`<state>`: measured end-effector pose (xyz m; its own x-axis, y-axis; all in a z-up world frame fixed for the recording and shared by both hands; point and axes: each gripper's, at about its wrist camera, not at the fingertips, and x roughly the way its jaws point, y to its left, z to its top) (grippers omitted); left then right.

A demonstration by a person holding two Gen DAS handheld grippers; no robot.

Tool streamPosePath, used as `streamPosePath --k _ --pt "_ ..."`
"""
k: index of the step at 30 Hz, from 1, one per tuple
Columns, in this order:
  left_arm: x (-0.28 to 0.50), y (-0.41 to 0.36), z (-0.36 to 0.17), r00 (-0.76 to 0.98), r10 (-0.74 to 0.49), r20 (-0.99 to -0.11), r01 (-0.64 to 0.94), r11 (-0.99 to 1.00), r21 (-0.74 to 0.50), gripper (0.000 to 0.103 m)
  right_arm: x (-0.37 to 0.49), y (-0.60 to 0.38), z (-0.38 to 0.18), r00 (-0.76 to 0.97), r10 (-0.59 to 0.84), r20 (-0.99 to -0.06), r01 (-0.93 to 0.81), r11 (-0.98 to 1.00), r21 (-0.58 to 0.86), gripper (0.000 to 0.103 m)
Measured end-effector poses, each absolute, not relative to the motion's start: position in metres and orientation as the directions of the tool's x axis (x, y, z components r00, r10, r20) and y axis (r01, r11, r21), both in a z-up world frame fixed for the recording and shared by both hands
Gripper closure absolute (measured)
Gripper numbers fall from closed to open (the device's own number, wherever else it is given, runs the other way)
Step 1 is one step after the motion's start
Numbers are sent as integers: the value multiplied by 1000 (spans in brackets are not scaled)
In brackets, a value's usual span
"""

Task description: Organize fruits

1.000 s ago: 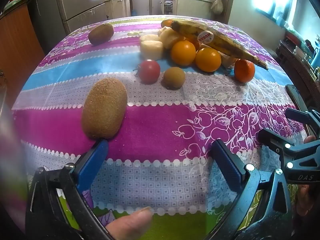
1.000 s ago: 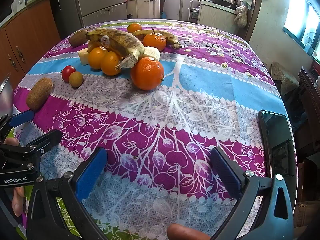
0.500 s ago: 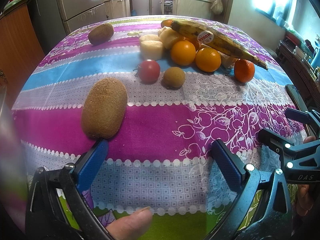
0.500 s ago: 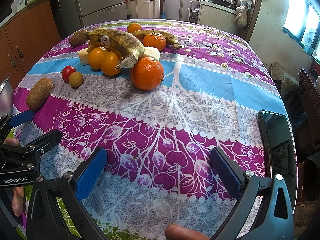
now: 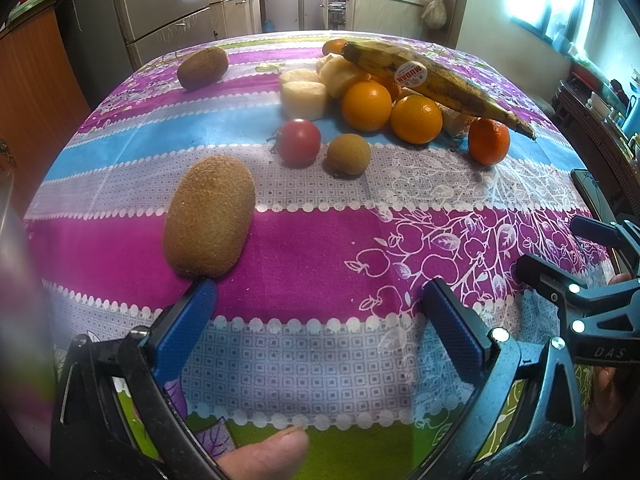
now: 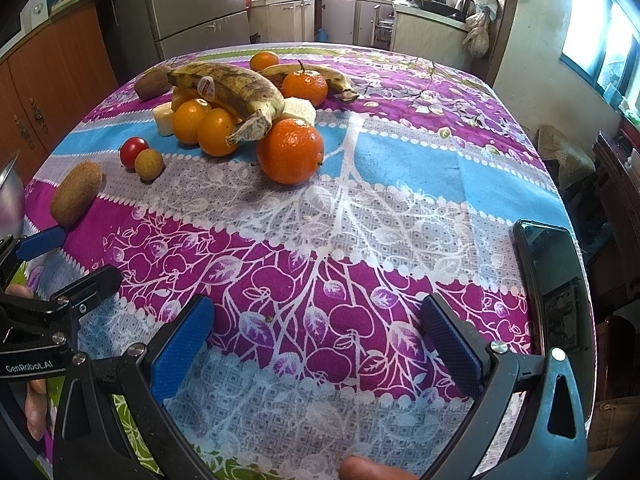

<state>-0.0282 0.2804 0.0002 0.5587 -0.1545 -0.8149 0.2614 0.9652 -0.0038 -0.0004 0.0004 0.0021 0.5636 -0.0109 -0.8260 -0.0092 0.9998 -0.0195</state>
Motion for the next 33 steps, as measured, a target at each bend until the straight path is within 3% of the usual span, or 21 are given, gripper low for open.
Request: streamPosePath --k 33 --pt "-29 281 0 560 -155 -814 261 965 -4 0 2 -1 -1 575 -21 -818 6 1000 -21 0"
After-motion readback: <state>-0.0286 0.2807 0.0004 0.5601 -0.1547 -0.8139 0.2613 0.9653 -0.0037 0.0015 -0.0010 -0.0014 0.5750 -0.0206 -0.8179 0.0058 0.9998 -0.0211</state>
